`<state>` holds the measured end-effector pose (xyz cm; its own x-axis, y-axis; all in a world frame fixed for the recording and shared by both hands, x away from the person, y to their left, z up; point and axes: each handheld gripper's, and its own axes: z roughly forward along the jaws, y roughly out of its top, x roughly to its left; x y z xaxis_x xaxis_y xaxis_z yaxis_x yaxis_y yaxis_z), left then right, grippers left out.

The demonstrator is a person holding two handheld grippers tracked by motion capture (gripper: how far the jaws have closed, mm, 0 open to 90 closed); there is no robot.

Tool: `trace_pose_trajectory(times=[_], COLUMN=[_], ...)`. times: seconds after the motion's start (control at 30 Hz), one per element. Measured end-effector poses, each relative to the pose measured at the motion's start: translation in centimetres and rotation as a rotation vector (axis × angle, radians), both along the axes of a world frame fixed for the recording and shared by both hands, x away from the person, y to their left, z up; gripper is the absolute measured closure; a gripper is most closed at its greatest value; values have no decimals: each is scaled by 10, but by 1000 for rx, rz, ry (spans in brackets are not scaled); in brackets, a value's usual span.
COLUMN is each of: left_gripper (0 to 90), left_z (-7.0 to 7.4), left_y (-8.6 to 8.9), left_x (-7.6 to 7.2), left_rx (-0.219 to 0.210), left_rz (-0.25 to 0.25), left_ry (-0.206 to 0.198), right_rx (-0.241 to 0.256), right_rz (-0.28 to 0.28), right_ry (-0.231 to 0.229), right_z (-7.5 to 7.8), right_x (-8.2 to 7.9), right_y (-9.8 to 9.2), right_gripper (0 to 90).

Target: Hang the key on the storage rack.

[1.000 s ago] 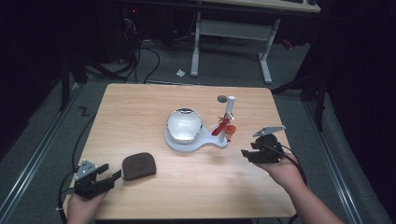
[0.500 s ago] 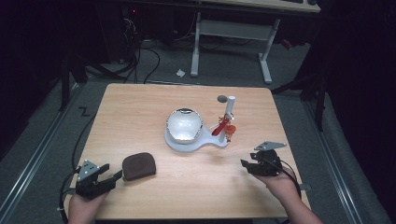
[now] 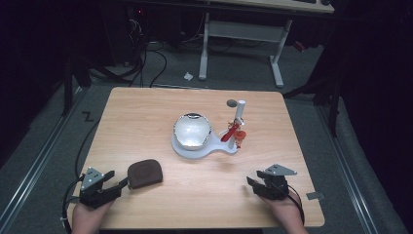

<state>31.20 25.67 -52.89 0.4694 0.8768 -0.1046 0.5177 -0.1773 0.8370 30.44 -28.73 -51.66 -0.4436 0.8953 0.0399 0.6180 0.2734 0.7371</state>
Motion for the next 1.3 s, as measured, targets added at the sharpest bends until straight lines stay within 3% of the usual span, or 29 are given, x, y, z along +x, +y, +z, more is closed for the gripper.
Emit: trace_pose_trajectory(times=[0.13, 0.3, 0.4, 0.7, 0.83, 1.0, 1.1, 1.17, 1.3], left_gripper=[386, 388, 388, 391, 408, 525, 557, 585, 609], left_z=[0, 1, 1, 2, 3, 10, 11, 8, 0], left_y=[-1, 0, 1, -3, -13, -19, -19, -18, -14], left_x=[0, 0, 1, 6, 17, 29, 30, 29, 28], left_rx=[0, -8, -13, -126, -145, -174, -192, -181, -213], left_rz=[0, 5, 13, -6, -23, -10, 7, 9, 14], left_ry=[0, -6, -13, 16, 42, 78, 81, 83, 113], right_rx=[14, -2, 11, 17, 21, 12, 21, 25, 32], right_rz=[-6, -12, -18, 3, 3, 8, 6, -1, -12], right_ry=[-30, -94, -127, -129, -123, -127, -125, -124, -118], right_z=[-8, -10, -11, -12, -12, -12, -12, -12, -12], right_x=[-9, -22, -22, -18, -18, -18, -19, -19, -19], right_y=[-2, -7, -10, -13, -13, -12, -13, -14, -16], right_gripper=[493, 493, 494, 489, 489, 490, 489, 489, 490])
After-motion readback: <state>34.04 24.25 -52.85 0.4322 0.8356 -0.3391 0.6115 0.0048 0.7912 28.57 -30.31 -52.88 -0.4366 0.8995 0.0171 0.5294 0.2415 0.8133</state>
